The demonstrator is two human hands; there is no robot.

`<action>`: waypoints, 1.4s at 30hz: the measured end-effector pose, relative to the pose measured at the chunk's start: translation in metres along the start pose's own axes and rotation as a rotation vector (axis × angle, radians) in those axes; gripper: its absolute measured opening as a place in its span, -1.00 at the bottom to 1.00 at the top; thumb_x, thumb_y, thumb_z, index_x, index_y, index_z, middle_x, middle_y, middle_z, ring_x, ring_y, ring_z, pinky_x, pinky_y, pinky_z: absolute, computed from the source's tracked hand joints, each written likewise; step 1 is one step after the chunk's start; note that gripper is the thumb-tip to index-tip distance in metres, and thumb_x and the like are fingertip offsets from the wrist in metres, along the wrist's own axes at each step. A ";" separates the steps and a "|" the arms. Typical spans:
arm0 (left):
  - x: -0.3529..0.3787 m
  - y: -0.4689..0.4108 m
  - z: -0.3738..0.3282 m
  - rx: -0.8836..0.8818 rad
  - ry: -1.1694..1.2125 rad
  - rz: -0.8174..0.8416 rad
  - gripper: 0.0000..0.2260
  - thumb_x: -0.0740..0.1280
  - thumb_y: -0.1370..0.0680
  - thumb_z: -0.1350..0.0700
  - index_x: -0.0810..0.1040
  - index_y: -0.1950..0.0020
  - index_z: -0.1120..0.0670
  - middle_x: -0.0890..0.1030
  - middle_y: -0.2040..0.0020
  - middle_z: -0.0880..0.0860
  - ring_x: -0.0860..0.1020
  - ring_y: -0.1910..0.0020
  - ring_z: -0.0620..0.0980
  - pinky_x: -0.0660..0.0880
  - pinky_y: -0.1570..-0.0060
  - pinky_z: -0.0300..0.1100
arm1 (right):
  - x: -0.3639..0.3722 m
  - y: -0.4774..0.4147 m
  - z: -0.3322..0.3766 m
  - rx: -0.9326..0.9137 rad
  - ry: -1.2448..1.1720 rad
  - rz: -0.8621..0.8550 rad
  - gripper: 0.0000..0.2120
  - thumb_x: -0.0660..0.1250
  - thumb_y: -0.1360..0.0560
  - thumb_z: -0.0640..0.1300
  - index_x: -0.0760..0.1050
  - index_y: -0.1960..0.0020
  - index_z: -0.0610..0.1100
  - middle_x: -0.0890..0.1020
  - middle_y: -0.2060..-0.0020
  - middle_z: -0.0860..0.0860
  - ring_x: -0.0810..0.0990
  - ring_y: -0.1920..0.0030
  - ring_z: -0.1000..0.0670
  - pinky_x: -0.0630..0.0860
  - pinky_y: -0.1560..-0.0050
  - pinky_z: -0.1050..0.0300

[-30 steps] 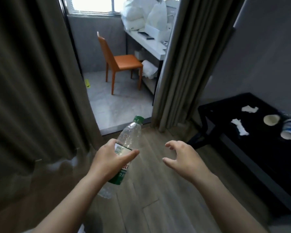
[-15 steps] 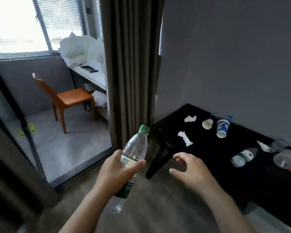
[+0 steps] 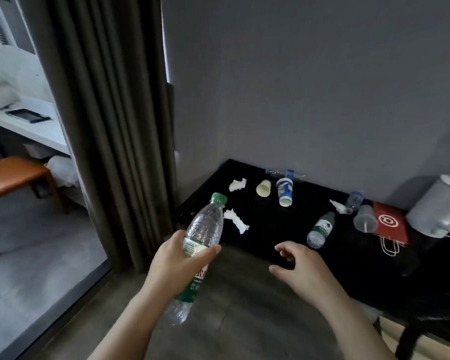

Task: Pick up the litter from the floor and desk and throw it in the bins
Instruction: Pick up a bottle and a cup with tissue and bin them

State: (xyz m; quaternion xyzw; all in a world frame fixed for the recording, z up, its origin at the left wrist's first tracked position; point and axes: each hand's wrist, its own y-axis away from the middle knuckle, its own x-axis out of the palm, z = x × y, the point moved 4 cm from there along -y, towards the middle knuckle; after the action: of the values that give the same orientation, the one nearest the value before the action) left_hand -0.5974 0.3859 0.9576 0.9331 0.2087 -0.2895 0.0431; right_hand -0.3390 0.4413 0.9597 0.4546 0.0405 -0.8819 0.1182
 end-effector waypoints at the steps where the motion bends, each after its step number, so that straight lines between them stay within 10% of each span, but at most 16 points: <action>1: -0.003 -0.013 0.000 0.024 -0.009 0.016 -0.54 0.44 -0.23 -0.37 0.46 0.24 -0.01 0.58 0.35 -0.06 0.54 0.40 -0.19 0.43 0.41 -0.22 | 0.002 -0.004 0.002 0.024 -0.005 -0.022 -0.55 0.42 -0.44 0.09 0.43 -0.30 0.10 0.49 -0.13 0.19 0.47 -0.11 0.20 0.36 0.04 0.34; 22: 0.035 -0.203 0.007 0.060 -0.048 0.203 -0.52 0.43 -0.25 -0.38 0.46 0.19 0.00 0.61 0.28 0.01 0.59 0.33 -0.04 0.56 0.28 0.00 | 0.028 -0.164 -0.009 0.199 -0.056 -0.040 -0.56 0.43 -0.44 0.06 0.44 -0.29 0.08 0.50 -0.11 0.15 0.47 -0.09 0.20 0.38 0.00 0.35; 42: 0.129 -0.378 0.025 0.057 -0.145 0.476 -0.55 0.43 -0.22 -0.37 0.45 0.13 -0.09 0.61 0.27 -0.06 0.60 0.33 -0.15 0.49 0.37 -0.24 | 0.090 -0.320 -0.043 0.378 0.064 0.117 -0.53 0.37 -0.47 0.02 0.43 -0.34 -0.05 0.52 -0.20 0.00 0.50 -0.19 0.03 0.42 -0.13 0.25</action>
State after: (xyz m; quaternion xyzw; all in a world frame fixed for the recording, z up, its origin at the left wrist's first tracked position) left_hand -0.6707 0.7718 0.8798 0.9335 -0.0290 -0.3433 0.0989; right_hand -0.4338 0.7438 0.8503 0.4980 -0.1485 -0.8506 0.0803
